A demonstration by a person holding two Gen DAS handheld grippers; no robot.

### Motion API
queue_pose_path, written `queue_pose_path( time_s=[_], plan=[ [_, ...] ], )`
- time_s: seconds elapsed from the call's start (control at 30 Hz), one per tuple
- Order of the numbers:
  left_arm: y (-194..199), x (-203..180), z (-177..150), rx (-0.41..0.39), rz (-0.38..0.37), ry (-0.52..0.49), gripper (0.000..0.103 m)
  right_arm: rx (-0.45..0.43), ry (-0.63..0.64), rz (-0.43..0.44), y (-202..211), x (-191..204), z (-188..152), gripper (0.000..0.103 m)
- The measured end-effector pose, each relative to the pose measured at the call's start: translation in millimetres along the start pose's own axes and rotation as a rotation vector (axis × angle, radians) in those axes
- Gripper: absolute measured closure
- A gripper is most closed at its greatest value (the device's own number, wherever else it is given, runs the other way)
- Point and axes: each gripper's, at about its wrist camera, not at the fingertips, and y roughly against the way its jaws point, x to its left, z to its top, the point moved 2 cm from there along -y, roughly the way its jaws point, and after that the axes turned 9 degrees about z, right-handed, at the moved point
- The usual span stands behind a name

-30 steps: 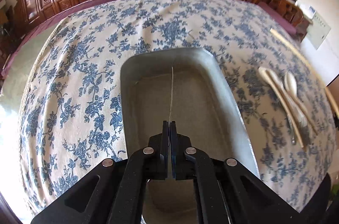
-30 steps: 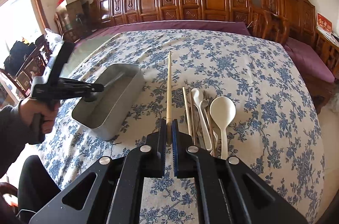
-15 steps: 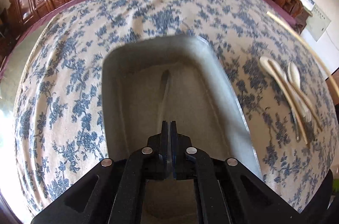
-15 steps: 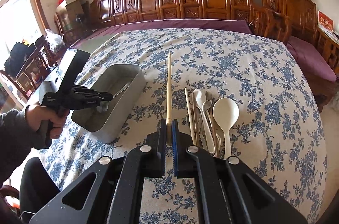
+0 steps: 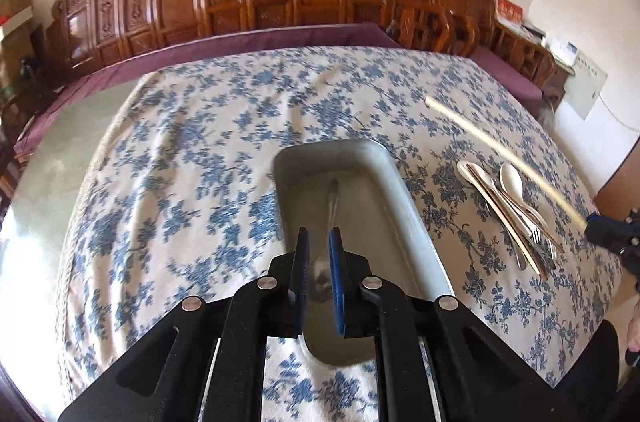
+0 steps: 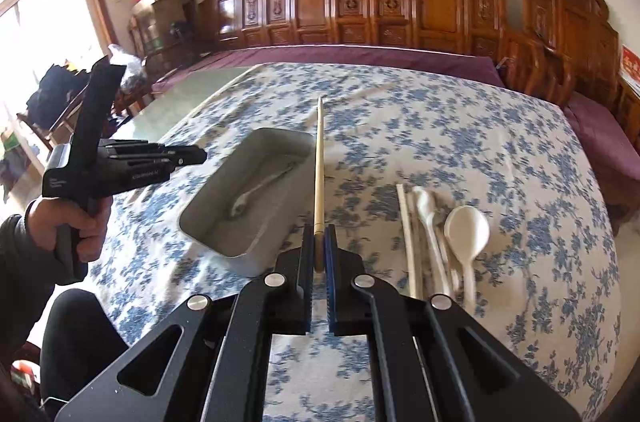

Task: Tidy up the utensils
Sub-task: 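Lower the spoon into the grey tray and open the left tool while the right tool carries its chopstick, then lower the wooden chopstick into the grey tray and open the right tool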

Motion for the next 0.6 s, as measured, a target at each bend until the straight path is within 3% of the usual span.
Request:
queue_pose_path(
  time_s=[0.37, 0.6],
  plan=[
    [16.2, 44.2, -24.7, -0.065, -0.009, 0.162, 0.094, 0.063, 0.031, 0.037, -35.4, 41.4, 5.4, 0.097],
    [5.8, 54.7, -45.9, -0.075, 0.022, 0.190, 0.094, 0.141, 0.077, 0.003, -72.4, 60.1, 10.4, 0.097]
  ],
)
